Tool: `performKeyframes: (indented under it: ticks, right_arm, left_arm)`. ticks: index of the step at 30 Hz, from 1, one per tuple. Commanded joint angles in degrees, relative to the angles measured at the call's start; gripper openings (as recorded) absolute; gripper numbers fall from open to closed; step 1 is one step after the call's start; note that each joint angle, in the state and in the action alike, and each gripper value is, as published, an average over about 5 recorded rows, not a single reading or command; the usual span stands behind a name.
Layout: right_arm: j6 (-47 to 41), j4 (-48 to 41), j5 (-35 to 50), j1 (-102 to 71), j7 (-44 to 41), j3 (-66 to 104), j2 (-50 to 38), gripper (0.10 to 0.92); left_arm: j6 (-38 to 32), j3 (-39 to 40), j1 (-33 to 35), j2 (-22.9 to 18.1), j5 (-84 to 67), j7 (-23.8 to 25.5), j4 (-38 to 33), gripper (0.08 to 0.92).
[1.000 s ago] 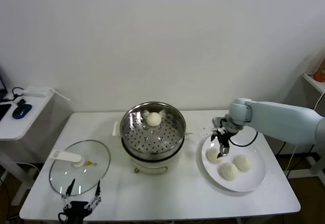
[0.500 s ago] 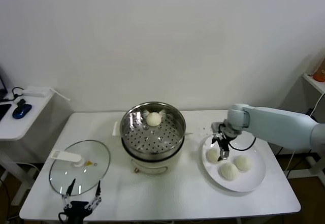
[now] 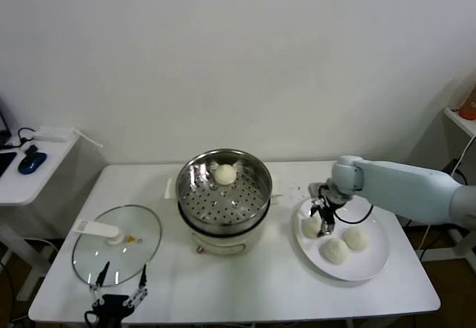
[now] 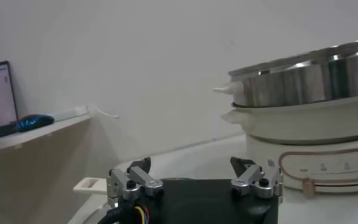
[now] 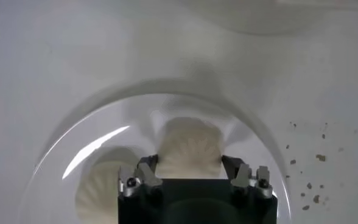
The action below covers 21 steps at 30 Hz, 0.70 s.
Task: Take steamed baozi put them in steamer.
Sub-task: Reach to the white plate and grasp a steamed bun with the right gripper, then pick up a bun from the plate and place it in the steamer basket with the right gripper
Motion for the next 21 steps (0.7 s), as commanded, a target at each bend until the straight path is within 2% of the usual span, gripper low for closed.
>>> performKeyframes:
  ticks: [1, 12, 21]
  right_arm:
    - [-0.09, 0.78, -0.36, 1.17, -0.51, -0.55, -0.21, 0.693]
    - [-0.29, 1.9, 3.65, 6.84, -1.26, -5.21, 0.54, 0.661]
    - [-0.8, 12.39, 19.2, 27.62, -2.89, -19.41, 1.53, 0.655]
  left_arm:
    - [-0.01, -0.07, 0.05, 0.05, 0.16, -0.02, -0.03, 0.823]
    - [-0.47, 0.34, 0.23, -0.22, 0.34, -0.15, -0.03, 0.823]
    - [-0.71, 0.2, 0.47, -0.06, 0.07, -0.05, -0.55, 0.823]
